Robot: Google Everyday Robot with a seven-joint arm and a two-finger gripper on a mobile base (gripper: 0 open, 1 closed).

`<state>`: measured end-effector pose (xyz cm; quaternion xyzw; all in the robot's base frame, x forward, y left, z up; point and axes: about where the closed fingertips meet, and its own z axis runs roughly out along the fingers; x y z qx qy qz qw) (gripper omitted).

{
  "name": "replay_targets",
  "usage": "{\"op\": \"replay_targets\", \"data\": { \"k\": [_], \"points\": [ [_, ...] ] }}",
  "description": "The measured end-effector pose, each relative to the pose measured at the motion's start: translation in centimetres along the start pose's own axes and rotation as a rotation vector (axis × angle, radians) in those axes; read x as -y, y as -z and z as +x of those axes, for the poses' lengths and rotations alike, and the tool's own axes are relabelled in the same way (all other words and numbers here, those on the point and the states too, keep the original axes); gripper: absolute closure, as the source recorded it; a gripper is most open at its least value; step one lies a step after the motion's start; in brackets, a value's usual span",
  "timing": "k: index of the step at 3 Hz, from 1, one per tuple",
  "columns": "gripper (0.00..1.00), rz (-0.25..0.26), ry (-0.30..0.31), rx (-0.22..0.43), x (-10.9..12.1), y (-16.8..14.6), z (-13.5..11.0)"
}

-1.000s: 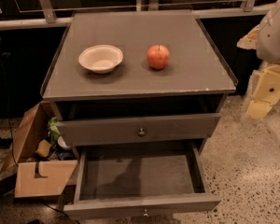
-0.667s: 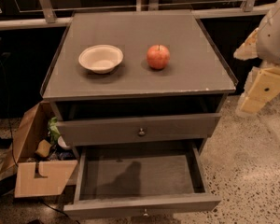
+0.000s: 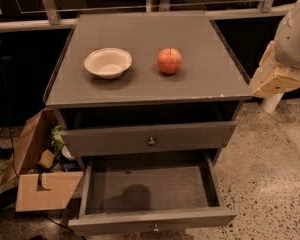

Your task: Close middle drawer

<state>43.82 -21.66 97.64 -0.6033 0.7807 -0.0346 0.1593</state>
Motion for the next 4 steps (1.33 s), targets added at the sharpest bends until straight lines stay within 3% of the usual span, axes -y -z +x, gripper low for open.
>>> {"op": "replay_targets", "data": {
  "k": [1, 2, 3, 4],
  "points": [
    [0.92, 0.007, -0.02, -0.013, -0.7, -0.7, 0.9],
    [1.0, -0.002, -0.06, -0.006, -3.9, -2.5, 2.2],
    [1.0, -0.09, -0.123, -0.021, -8.7, -7.9, 4.3],
    [1.0, -0.238, -0.167, -0.071, -14.3, -15.0, 6.4]
  ]
}}
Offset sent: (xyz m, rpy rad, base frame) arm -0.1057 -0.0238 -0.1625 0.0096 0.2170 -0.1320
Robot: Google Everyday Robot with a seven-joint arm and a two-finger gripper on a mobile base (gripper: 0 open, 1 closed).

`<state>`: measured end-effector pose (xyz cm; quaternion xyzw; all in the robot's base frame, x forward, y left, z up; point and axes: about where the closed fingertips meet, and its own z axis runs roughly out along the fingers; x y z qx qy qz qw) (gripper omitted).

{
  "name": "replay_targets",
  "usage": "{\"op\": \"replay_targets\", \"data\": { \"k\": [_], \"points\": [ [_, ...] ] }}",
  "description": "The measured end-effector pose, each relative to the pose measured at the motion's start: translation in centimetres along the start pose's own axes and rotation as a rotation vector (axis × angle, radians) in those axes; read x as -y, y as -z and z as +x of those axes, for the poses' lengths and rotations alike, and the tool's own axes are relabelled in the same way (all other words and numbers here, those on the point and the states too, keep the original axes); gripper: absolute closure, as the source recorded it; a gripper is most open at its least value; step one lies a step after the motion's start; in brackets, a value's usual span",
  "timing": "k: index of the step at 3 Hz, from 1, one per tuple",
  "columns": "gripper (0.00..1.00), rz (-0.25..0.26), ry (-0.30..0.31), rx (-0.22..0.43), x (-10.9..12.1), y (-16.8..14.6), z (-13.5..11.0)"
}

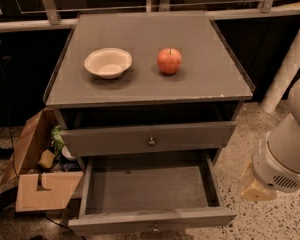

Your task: Close middle drawer

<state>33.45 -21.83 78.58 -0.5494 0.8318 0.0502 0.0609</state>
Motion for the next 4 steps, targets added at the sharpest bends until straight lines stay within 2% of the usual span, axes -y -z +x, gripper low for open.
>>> {"op": "replay_targets", "data": {
  "k": [1, 2, 3, 4],
  "points": [
    [1.0, 0.001, -0.005, 0.001, -0.1, 0.0, 0.0],
    [1.0, -0.043, -0.032, -0.011, -1.6, -3.4, 0.3],
    [1.0, -0.14, -0.091, -0.045, -3.9, -12.1, 0.5],
    [1.0, -0.205, -0.141, -0.079, -4.3, -19.2, 0.3]
  ]
}}
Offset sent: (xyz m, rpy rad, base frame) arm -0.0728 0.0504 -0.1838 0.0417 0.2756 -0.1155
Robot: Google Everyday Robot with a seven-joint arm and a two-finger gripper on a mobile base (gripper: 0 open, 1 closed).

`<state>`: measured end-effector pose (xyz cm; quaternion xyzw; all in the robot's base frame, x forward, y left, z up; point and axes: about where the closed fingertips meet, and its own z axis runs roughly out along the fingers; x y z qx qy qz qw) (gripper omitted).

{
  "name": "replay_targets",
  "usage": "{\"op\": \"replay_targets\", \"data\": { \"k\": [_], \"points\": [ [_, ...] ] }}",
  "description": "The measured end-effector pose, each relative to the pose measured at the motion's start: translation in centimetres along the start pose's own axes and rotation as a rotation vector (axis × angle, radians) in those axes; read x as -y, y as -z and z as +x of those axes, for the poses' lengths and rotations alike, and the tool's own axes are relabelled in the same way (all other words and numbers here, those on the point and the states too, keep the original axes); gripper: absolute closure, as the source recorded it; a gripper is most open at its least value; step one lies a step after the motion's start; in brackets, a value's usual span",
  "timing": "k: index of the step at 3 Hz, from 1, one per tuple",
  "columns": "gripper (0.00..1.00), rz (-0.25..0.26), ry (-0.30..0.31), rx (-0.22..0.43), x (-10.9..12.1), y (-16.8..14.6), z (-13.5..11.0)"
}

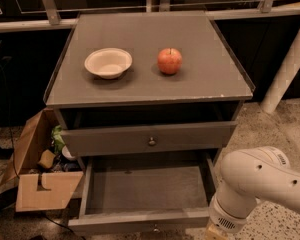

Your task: Close middle drawer

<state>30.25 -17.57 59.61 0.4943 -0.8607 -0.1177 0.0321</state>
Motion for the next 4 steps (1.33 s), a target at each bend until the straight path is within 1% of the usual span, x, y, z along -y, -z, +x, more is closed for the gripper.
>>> {"op": "replay_targets", "data": {
  "k": [1, 2, 3, 4],
  "points": [
    [1.0, 0.0, 0.0, 0.0, 0.0, 0.0, 0.0],
    [1.0, -0.021, -0.054, -0.003, 0.9, -4.1, -0.4],
    [1.0, -0.026, -0.152, 0.009, 3.6, -8.8, -1.3],
    [1.0, -0.026, -0.152, 0.009, 3.6, -8.8, -1.3]
  ]
}}
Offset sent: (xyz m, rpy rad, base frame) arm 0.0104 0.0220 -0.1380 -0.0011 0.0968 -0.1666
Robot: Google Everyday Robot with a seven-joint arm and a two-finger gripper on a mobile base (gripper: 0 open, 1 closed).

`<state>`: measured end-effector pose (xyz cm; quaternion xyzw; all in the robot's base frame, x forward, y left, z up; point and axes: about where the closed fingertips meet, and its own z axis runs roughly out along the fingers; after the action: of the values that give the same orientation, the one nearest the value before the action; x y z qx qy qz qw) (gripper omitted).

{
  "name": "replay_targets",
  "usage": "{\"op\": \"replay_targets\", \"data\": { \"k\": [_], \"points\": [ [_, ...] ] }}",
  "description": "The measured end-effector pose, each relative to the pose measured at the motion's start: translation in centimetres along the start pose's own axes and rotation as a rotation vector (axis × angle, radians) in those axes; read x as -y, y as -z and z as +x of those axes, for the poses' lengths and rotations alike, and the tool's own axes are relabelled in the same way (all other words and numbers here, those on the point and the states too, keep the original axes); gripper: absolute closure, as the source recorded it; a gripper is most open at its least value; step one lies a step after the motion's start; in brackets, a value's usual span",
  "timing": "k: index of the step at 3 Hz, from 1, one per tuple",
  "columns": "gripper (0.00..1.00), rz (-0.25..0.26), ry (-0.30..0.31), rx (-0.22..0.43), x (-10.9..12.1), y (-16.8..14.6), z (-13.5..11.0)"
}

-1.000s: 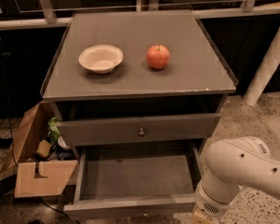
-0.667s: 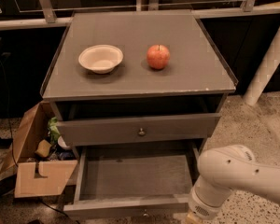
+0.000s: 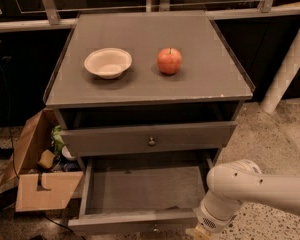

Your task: Close middle drawer

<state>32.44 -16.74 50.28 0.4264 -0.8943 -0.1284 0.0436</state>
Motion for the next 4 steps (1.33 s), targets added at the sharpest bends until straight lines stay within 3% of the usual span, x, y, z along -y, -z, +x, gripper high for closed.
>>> {"op": "replay_targets", "data": {
  "k": [2, 4],
  "points": [
    [1.0, -0.007, -0.105, 0.03, 3.3, -4.8, -2.4],
    [1.0, 0.021, -0.164, 0.043, 5.9, -7.3, -4.2]
  ]
}}
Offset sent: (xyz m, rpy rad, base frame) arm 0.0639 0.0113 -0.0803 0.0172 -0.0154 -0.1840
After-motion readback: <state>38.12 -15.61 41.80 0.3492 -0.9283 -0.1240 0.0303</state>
